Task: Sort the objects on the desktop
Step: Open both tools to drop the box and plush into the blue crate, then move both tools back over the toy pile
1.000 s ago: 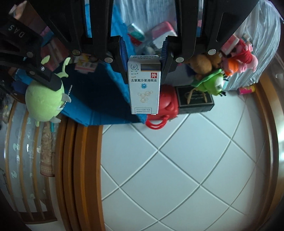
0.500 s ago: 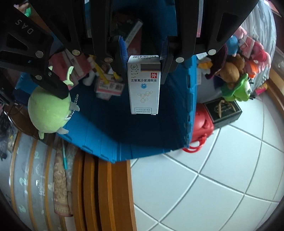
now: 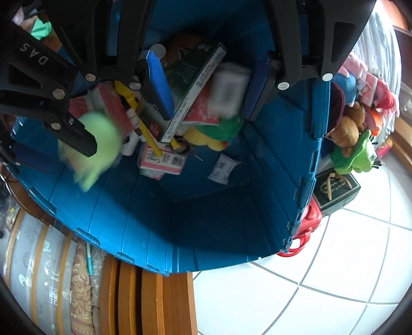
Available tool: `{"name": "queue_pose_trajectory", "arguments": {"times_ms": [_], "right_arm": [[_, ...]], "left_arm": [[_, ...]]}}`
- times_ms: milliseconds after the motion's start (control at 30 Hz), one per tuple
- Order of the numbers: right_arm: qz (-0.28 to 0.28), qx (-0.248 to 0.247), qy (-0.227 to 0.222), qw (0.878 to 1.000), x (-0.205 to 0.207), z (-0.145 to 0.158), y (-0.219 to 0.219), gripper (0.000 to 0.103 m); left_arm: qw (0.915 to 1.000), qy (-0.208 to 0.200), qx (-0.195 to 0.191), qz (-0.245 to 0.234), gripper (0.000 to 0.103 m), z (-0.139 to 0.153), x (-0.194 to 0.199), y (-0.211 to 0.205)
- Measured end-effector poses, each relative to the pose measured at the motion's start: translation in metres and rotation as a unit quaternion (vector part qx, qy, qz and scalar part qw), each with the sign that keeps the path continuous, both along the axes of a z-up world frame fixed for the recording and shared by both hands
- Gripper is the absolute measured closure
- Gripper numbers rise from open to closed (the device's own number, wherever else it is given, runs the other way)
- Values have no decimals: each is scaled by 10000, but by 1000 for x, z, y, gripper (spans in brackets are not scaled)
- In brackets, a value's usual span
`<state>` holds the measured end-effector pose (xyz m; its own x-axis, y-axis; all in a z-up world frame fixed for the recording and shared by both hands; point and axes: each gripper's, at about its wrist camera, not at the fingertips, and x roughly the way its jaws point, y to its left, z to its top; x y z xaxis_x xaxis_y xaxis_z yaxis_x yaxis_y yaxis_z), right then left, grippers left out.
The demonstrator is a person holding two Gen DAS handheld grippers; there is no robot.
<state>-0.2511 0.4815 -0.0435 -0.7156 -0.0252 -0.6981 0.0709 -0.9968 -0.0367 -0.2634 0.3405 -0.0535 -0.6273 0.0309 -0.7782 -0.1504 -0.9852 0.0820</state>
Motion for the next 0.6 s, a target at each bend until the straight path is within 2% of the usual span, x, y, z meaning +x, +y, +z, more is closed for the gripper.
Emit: {"name": "queue_pose_trajectory", "arguments": {"times_ms": [133, 200, 300, 433, 500, 600], "right_arm": [[-100, 65, 10, 9999, 5, 3, 8, 26], [-133, 70, 42, 9999, 9, 6, 11, 15], [-163, 52, 125, 9998, 20, 11, 14, 6], [-168, 23, 226, 9996, 32, 18, 16, 6], [-180, 13, 272, 9995, 37, 21, 17, 1], [-208, -29, 348, 9992, 45, 27, 17, 0]], "left_arm": [[10000, -70, -10, -7, 46, -1, 5, 0], [10000, -85, 26, -16, 45, 1, 9, 0], [10000, -24, 56, -13, 45, 4, 15, -1], [9999, 142, 31, 14, 45, 11, 25, -2], [9996, 263, 33, 35, 43, 17, 33, -5], [9989, 467, 26, 91, 34, 26, 44, -12]]}}
